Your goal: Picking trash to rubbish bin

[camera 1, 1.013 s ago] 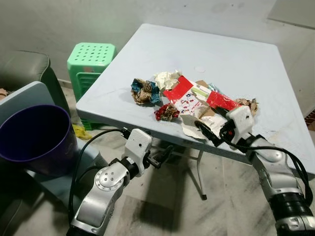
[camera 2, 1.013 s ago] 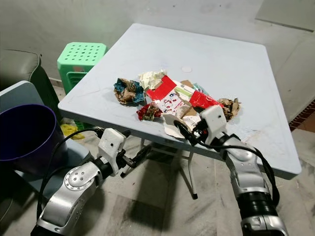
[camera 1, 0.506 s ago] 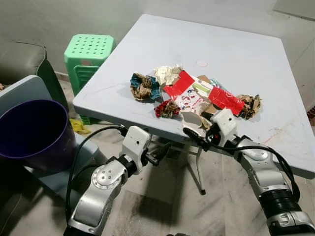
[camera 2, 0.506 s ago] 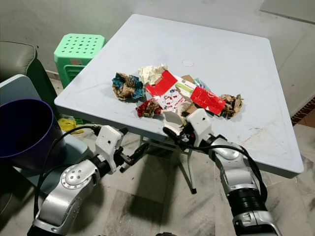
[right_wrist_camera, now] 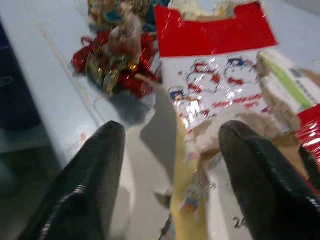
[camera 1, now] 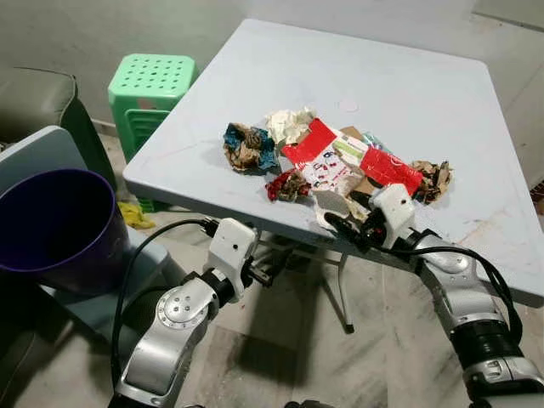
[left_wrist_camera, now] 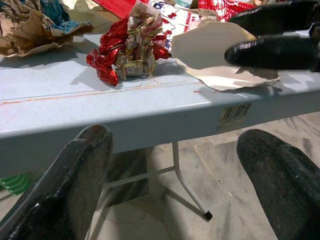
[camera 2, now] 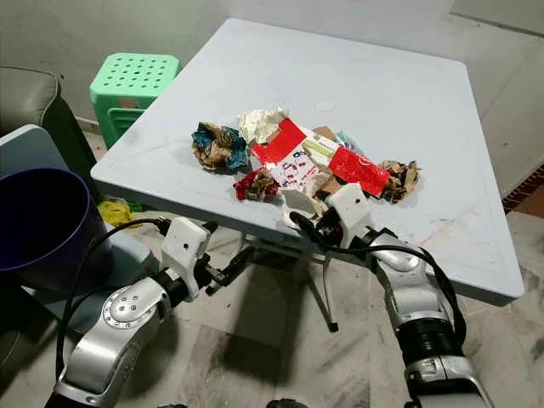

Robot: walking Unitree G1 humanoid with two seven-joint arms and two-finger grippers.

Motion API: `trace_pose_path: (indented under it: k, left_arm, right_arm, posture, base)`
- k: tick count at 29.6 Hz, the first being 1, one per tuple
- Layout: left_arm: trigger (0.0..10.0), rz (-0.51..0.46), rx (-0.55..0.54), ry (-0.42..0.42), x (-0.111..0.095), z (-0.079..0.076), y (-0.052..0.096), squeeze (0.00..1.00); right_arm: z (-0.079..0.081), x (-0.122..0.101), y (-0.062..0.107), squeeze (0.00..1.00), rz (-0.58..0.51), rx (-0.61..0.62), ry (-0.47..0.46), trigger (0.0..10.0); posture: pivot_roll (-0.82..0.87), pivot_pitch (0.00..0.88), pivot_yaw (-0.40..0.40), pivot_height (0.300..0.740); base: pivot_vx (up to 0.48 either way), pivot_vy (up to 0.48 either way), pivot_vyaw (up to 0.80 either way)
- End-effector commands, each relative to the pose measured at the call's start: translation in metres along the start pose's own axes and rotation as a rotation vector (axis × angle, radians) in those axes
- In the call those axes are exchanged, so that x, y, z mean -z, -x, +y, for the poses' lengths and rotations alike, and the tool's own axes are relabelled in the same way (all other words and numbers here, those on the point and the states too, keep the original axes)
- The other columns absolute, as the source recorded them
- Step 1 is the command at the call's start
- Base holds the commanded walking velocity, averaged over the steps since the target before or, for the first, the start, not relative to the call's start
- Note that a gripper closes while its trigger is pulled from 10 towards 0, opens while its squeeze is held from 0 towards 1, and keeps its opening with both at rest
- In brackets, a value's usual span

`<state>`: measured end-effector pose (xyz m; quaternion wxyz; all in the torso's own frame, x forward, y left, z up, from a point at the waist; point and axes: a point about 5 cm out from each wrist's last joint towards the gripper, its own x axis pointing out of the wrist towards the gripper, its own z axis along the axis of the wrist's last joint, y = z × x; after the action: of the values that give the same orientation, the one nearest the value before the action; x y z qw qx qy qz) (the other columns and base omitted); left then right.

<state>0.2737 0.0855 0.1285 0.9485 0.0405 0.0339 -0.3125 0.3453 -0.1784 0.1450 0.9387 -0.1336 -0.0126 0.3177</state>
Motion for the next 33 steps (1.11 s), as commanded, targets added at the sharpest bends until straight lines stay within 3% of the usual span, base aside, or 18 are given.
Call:
trace_pose_path:
  k: [1,33]
  left_arm:
    - [10.0,-0.006,0.000,-0.002,-0.003,0.000,0.000,0.00]
    - [10.0,-0.034,-0.021,-0.002,-0.011,0.007,-0.007,0.00]
  right_arm:
    - [-0.006,0.000,0.003,0.00,0.000,0.022,0.001,0.0]
    - [-0.018,0.000,0.009,0.00,-0.009,0.049,0.018,0.0]
  posture:
    - [-0.04,0.194,-0.072,0.740]
    - [-0.03,0.173,-0.066,0.740]
  base:
    - [0.000,0.000,0.00]
    - [0.000,0.000,0.00]
